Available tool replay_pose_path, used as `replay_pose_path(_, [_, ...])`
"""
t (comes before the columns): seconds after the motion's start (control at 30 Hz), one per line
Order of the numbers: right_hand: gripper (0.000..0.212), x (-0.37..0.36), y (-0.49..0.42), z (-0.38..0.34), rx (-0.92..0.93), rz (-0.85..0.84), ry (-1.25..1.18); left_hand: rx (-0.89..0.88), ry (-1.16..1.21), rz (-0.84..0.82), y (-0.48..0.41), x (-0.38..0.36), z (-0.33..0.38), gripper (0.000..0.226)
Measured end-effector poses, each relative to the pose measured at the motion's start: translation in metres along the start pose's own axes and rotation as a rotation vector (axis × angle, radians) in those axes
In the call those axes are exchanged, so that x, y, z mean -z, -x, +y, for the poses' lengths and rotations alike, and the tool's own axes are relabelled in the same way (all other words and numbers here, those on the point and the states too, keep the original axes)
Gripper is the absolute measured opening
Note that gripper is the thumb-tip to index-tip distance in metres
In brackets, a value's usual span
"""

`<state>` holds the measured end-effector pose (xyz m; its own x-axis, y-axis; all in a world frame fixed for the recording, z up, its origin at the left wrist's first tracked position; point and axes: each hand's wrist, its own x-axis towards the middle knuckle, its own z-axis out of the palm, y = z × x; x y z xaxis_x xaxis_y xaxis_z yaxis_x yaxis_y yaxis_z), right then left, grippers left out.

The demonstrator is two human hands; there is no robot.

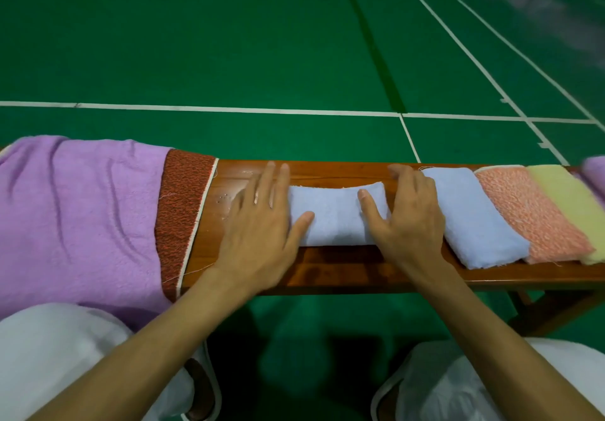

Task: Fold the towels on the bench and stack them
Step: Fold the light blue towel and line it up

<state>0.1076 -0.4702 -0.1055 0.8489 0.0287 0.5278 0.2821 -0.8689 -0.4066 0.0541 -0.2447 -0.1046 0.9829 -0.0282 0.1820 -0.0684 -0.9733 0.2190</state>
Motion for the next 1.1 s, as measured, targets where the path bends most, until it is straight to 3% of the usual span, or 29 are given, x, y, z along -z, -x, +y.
replay_pose_path(0.07, [0.052, 0.002, 0.007, 0.002, 0.226, -0.017, 0.005, -0.157, -0.052, 0.009, 0.006, -0.002, 0.009, 0.075])
replay_pose_path(0.17, [0.046, -0.003, 0.022, 0.004, 0.433, -0.186, 0.086, -0.338, -0.113, -0.029, 0.012, -0.015, 0.017, 0.070])
replay_pose_path(0.37, [0.055, -0.021, 0.028, 0.021, 0.491, -0.433, 0.108, -0.320, -0.159, -0.101, 0.005, -0.038, 0.011, 0.072])
replay_pose_path(0.67, [0.066, -0.024, 0.002, 0.037, 0.204, -0.590, 0.035, -0.170, 0.019, -0.131, -0.015, -0.042, 0.007, 0.071])
replay_pose_path(0.83, [0.065, -0.023, -0.001, 0.032, 0.174, -0.614, 0.020, -0.161, 0.127, -0.153, -0.019, -0.038, 0.007, 0.072])
replay_pose_path(0.93, [0.061, -0.020, -0.001, 0.033, 0.165, -0.620, -0.042, -0.145, 0.359, -0.166, -0.020, -0.030, 0.003, 0.069])
replay_pose_path(1.0, [0.059, -0.016, -0.001, 0.032, 0.121, -0.579, -0.160, -0.115, 0.551, -0.087, -0.018, -0.023, -0.002, 0.064])
replay_pose_path(1.1, [0.054, -0.007, 0.001, 0.028, -0.025, -0.424, -0.313, -0.086, 0.431, 0.172, -0.014, -0.015, -0.007, 0.056])
